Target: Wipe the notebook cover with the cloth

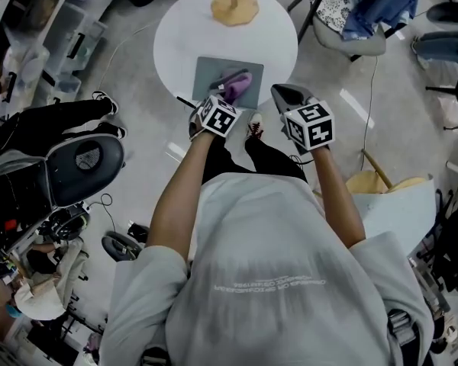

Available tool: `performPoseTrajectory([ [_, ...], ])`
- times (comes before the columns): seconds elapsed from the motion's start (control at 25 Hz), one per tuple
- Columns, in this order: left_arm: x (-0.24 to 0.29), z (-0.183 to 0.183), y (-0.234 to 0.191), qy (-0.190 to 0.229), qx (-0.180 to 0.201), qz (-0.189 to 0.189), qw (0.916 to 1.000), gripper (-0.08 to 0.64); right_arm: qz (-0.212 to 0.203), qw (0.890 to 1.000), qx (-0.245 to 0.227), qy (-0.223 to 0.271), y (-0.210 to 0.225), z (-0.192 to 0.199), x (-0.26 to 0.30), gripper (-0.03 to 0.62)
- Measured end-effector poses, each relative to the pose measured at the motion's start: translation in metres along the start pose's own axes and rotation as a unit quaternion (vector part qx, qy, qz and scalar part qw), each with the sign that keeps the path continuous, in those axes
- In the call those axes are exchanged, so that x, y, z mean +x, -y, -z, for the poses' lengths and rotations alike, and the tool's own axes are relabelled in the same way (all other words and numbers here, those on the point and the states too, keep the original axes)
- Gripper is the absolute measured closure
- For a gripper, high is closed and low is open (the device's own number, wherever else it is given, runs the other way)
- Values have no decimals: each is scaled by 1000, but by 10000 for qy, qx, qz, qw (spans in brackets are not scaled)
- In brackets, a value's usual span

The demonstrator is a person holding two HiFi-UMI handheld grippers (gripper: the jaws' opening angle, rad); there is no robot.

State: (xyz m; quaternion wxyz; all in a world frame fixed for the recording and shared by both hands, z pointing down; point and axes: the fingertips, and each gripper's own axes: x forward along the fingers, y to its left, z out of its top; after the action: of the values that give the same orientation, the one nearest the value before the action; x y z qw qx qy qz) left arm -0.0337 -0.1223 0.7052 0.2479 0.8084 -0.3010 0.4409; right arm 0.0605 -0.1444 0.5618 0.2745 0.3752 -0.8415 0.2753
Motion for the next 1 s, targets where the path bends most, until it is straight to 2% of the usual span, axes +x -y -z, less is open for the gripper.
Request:
performPoseTrajectory([
  [0.24, -6, 21, 15, -193, -87, 182, 9996, 483, 182, 9998, 117, 33, -5, 1, -24, 591],
  [0.4, -11, 41, 31, -357, -196, 549, 9977, 483, 352, 9993, 116, 61, -15, -4, -32, 591],
  [0.52, -24, 51, 32, -401, -472, 541, 9966, 483, 448, 9989, 58, 84, -25, -5, -37, 591],
  [0.6, -33, 54, 36, -383, -487, 577, 9964, 483, 523, 9985, 95, 121, -30, -4, -42, 591],
  [0.68, -46, 48, 32, -245, -357, 527, 9977, 483, 621, 9978, 159, 153, -33, -2, -47, 591],
  [0.76, -60, 33, 28, 82, -426, 564, 9975, 483, 738, 9969, 201, 160, -35, 1, -53, 591],
  [0.88, -78, -4, 17, 730, -538, 638, 9938, 483, 937, 9951, 217, 213, -34, 5, -63, 591],
  [1.0, -90, -43, 6, 1100, -321, 525, 9920, 483, 1101, 9934, 232, 234, -32, 12, -77, 591],
])
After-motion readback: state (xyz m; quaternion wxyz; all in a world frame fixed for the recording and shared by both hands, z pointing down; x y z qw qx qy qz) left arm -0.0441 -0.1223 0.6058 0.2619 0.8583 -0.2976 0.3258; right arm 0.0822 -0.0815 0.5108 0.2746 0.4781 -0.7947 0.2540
